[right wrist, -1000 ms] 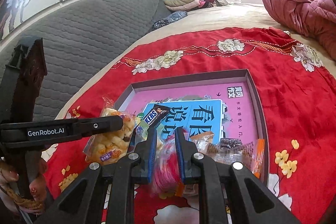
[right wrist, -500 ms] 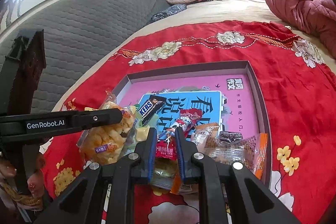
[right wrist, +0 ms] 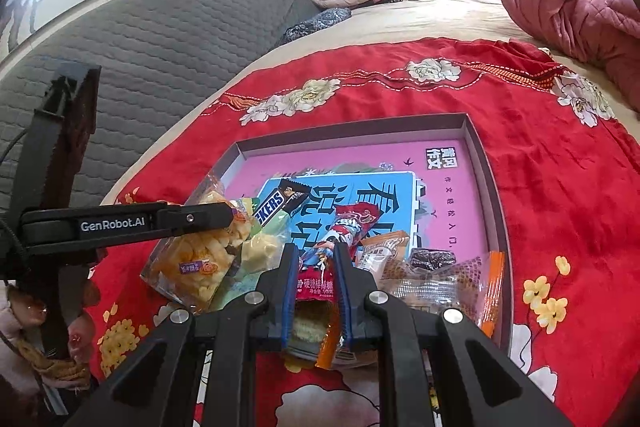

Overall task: Organize snacks
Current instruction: 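Carry both held snacks over the tray and lower them into it, then open both tools to release the puffed snack bag and lollipop packet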

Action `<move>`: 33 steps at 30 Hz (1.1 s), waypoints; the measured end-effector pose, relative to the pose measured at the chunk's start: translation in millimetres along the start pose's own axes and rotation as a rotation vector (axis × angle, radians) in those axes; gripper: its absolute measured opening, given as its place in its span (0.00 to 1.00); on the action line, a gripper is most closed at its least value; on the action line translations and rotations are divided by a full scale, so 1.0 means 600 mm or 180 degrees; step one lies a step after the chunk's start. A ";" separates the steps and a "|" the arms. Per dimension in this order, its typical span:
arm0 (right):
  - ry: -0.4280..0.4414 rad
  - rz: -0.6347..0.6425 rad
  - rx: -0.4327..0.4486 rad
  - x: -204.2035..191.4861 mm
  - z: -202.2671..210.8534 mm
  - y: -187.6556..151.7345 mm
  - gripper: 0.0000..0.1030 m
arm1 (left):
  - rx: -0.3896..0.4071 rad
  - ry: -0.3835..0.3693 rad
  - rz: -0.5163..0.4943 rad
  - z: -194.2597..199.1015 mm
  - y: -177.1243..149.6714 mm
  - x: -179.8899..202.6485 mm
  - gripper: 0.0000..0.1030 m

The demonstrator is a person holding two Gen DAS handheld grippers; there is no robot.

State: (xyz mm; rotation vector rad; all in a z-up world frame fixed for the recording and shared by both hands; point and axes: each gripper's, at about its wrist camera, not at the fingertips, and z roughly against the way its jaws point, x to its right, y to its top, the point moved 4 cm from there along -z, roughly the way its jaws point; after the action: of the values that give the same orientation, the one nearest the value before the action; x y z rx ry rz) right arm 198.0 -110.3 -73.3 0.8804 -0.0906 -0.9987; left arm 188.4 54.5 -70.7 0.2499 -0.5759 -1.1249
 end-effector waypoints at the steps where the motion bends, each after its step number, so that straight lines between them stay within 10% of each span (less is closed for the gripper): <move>1: 0.0001 -0.0003 0.0002 0.000 0.000 0.000 0.18 | 0.0006 0.0011 0.0003 -0.001 0.001 -0.002 0.30; 33: -0.0082 0.0117 0.0201 -0.010 0.026 0.011 0.31 | 0.0079 0.0074 -0.0058 0.043 0.005 -0.007 0.59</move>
State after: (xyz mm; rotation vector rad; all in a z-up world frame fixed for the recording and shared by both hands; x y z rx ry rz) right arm 192.3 -113.5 -56.7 0.9206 -0.1604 -0.9774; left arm 175.5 61.9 -49.0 0.2896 -0.5683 -1.1315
